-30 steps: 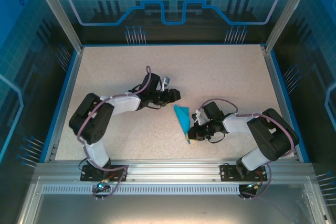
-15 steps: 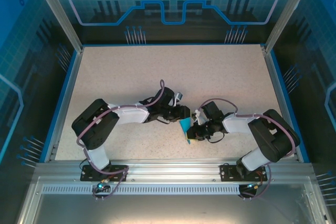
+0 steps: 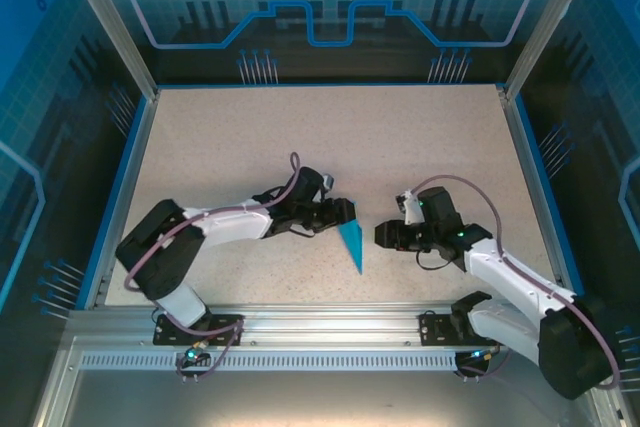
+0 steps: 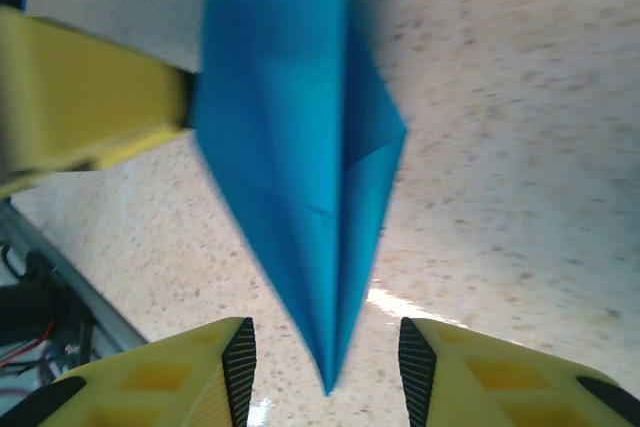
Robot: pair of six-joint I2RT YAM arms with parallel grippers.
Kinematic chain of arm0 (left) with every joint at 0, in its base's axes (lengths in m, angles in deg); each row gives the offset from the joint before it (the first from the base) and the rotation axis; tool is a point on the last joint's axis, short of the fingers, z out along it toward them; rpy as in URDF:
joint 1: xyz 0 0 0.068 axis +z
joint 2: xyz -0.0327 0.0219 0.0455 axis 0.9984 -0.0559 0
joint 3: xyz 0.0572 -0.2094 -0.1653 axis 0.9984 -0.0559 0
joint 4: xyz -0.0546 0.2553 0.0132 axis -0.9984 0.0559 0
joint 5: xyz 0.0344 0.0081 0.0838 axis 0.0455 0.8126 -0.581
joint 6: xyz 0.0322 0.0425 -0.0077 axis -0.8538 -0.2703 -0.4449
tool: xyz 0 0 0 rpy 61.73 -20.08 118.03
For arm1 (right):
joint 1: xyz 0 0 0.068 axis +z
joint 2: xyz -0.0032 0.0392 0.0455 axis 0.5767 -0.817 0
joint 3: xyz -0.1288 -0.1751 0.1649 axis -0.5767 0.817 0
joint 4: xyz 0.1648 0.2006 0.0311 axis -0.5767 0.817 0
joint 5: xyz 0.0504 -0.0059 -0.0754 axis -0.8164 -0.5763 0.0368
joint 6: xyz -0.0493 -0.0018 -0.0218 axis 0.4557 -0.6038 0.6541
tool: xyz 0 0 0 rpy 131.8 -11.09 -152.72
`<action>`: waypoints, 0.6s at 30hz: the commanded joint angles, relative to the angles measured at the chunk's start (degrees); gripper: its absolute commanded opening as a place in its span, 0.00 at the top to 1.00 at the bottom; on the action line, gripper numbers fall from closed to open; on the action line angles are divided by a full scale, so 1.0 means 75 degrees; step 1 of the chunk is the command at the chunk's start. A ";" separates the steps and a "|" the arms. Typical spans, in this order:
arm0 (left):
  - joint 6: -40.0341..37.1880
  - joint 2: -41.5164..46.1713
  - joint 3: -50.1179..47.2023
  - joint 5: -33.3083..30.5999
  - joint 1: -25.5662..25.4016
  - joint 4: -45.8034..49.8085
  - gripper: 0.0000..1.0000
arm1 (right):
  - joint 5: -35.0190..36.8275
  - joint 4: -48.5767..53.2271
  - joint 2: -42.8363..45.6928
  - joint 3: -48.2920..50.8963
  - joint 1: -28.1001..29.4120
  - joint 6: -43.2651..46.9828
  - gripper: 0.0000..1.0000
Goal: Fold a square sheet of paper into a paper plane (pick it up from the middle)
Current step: Fold the wing for the fifth time at the center of the table.
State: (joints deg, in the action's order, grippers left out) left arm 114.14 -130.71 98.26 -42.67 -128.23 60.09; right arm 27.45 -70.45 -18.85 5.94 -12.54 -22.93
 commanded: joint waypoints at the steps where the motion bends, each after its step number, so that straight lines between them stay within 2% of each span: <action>1: 0.0209 0.0526 -0.0163 -0.0817 -0.0192 0.1041 0.37 | 0.0030 0.0462 -0.0033 0.0165 -0.0236 0.0073 0.53; 5: 0.0603 0.0464 -0.0001 -0.1404 -0.0573 0.2016 0.37 | -0.0450 -0.0038 -0.0499 0.0167 -0.0226 0.0104 0.52; 10: 0.0922 0.0376 0.0021 -0.1788 -0.0739 0.2453 0.43 | -0.0711 -0.0494 -0.0948 0.0038 -0.0057 0.0175 0.47; 15: 0.0776 0.0323 0.0166 -0.1799 -0.0734 0.2565 0.52 | -0.0633 -0.0426 -0.1761 -0.0441 0.0233 0.0486 0.47; 18: 0.0674 0.0329 0.0204 -0.1792 -0.0738 0.2595 0.53 | -0.0571 -0.0657 -0.2299 -0.0660 0.0495 0.0463 0.47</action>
State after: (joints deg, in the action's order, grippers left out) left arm 119.92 -127.35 98.28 -54.71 -133.58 77.13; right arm 24.06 -73.59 -33.80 3.36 -10.64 -20.87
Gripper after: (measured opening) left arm 0.472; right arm 0.531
